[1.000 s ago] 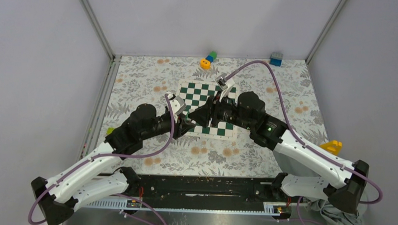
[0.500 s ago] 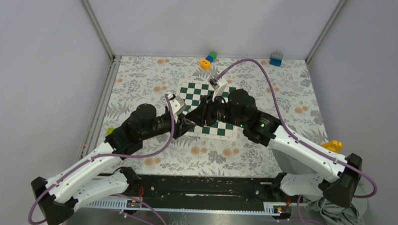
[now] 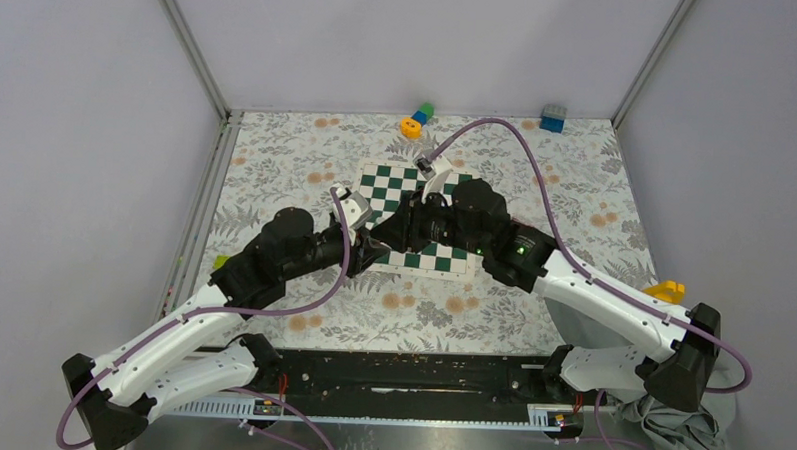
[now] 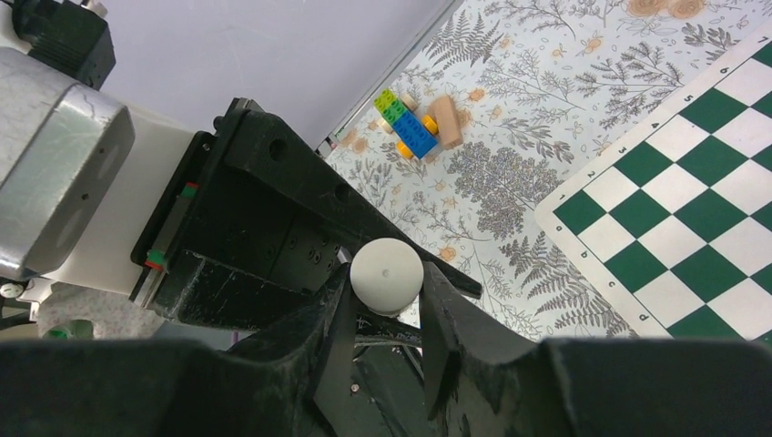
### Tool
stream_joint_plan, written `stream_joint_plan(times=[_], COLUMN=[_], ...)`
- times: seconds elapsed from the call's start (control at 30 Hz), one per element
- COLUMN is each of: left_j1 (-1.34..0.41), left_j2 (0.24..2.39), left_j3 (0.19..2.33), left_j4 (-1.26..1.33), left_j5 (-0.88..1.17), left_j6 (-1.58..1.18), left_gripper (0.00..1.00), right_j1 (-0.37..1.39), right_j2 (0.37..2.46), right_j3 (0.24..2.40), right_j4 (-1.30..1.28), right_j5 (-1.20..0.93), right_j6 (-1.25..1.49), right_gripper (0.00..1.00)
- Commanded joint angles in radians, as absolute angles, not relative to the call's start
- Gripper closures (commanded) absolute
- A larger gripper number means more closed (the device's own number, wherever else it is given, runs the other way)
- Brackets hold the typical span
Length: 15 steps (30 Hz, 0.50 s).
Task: Paint the nails
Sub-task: Place the nail polish bottle at the center of the board.
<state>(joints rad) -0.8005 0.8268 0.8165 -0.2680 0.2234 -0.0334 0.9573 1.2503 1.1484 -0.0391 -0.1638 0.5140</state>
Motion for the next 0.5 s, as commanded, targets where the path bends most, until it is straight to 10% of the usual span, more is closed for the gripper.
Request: stream_joint_plan(times=[0.0, 0.1, 0.47], left_j1=[-0.807, -0.808, -0.780], left_j2=[0.825, 0.817, 0.713], left_j3=[0.859, 0.859, 0.850], left_j4=[-0.229, -0.227, -0.225], left_j5=[0.212, 0.209, 0.055], left_j6=[-0.018, -0.020, -0.050], left_gripper=[0.60, 0.05, 0.01], right_j1=[0.968, 0.968, 0.967], right_j2=[1.230, 1.208, 1.050], right_j3=[1.146, 1.128, 0.878], right_j4=[0.050, 0.040, 0.028], right_j5=[-0.072, -0.014, 0.486], right_j6=[0.505, 0.468, 0.248], right_gripper=[1.00, 1.00, 1.00])
